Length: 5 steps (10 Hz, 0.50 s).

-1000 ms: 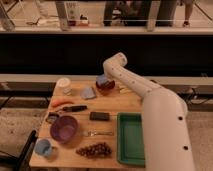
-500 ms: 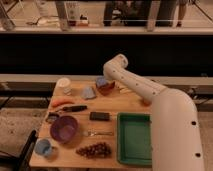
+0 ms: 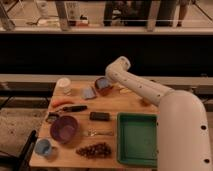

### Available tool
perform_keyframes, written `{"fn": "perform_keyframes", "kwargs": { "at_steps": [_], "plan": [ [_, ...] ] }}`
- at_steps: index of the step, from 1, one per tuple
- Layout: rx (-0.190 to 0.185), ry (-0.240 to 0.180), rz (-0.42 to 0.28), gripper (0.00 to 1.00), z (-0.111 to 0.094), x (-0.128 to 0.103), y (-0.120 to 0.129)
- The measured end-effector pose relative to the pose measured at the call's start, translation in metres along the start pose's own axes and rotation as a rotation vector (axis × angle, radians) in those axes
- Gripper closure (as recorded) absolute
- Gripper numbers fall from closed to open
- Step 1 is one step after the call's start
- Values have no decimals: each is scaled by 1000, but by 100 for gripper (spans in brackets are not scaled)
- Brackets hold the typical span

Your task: Wipe red bowl with sponge

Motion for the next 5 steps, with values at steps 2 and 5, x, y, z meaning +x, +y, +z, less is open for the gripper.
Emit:
{"fn": "perform_keyframes", "kwargs": {
  "at_steps": [2,5],
  "plan": [
    [-6,30,18,100,-2,14,6],
    [-22,79,34,100,-1,31,14]
  ]
}}
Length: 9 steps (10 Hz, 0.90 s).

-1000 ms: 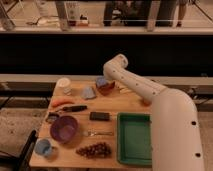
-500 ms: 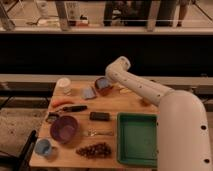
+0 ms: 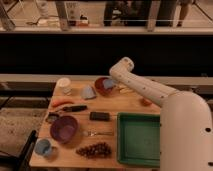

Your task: Wipe red bowl with sponge

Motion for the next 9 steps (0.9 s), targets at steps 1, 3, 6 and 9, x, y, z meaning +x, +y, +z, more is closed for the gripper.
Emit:
{"fn": "perform_keyframes", "kwargs": {
  "at_steps": [1,3,6,9],
  "plan": [
    [-6,14,5,100,2,4,3],
    [-19,34,14,100,7,11,6],
    [-4,48,13,100,8,15,-3],
    [28,59,-25,100,6,10,-27]
  ]
}}
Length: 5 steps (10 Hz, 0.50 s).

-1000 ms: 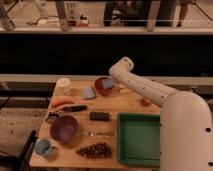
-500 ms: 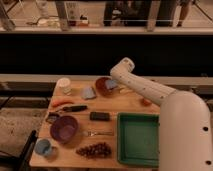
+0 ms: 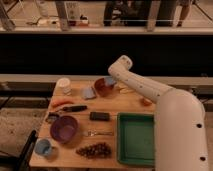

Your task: Wipe red bowl with sponge

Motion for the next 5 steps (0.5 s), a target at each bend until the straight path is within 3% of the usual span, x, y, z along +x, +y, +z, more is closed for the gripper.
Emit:
{"fn": "perform_keyframes", "kwargs": {
  "at_steps": [3,5],
  "plan": [
    [18,-3,-41,100,7,-13,-26],
    [14,-2,-54,100,12,-14,-29]
  ]
}}
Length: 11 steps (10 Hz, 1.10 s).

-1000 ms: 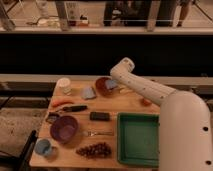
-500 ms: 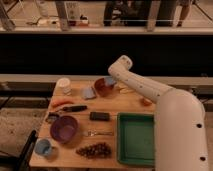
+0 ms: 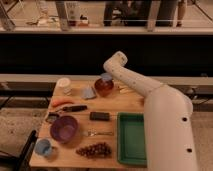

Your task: Wipe red bowl with sponge

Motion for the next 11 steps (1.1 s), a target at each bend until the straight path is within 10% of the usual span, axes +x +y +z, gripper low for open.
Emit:
{"fn": "perform_keyframes", "kwargs": {
  "at_steps": [11],
  "plan": [
    [15,-86,-2,100,-15,-30,4]
  ]
}}
